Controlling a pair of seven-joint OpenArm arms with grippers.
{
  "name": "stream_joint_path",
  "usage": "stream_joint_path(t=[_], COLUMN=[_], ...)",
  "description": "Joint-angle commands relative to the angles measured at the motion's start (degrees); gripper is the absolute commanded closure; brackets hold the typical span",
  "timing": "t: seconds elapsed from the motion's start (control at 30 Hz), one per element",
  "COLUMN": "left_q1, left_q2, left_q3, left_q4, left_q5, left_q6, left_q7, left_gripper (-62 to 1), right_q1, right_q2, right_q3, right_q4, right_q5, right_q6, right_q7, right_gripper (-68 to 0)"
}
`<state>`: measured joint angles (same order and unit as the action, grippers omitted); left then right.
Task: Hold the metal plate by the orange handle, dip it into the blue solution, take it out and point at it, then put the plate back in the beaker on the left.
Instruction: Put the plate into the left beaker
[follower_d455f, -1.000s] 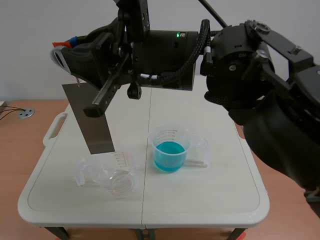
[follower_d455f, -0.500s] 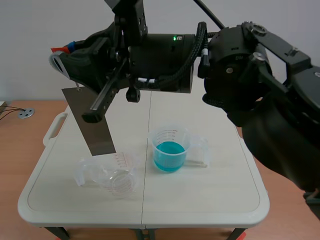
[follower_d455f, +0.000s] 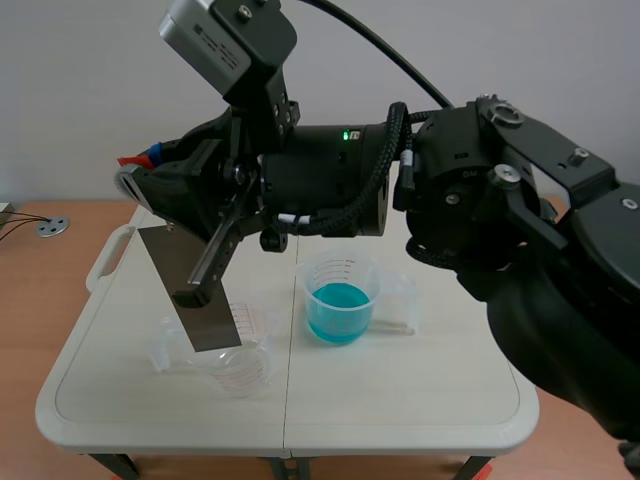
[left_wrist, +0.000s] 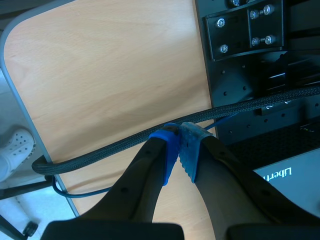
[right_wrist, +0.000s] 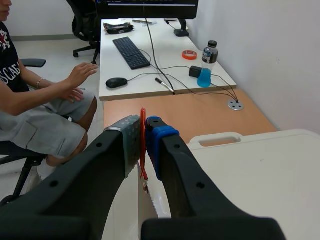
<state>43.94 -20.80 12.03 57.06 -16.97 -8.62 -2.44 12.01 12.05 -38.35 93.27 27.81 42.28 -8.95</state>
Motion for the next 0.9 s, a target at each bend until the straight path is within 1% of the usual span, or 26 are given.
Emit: stream_joint_path(t=[0.0, 0.2, 0.37, 0.63, 0.87], left_q1=[0.6, -0.4, -2.0, -3.2, -3.2], left_q2=[-0.1, 0.0, -0.2, -0.2, -0.2], left_q3=[0.0, 0.0, 0.0, 0.0, 0.0], left_q4=[1.0, 1.0, 0.9, 0.6, 0.6], left_q5=[0.0, 0.0, 0.3, 0.3, 0.2], left_q6=[-0.1, -0.1, 0.3, 0.3, 0.3], left_q7=[-0.4, -0.3, 0.1, 1.0, 1.4], left_gripper=[-2.7, -2.7, -2.7, -2.7, -2.7], right_q1=[1.0, 1.0, 1.0, 1.0, 1.0], right_q2=[-0.3, -0.4, -1.4, -3.4, -4.2], right_q3=[0.0, 0.0, 0.0, 0.0, 0.0], right_q4=[-0.1, -3.8, -7.9, -14.7, -19.9], right_q5=[0.9, 0.2, -3.4, -6.7, -6.9], right_q6=[0.4, 0.4, 0.4, 0.4, 0.4], right_q7=[1.9, 4.4, 7.3, 11.1, 14.3], right_gripper=[-1.3, -1.3, -1.3, -1.3, -1.3])
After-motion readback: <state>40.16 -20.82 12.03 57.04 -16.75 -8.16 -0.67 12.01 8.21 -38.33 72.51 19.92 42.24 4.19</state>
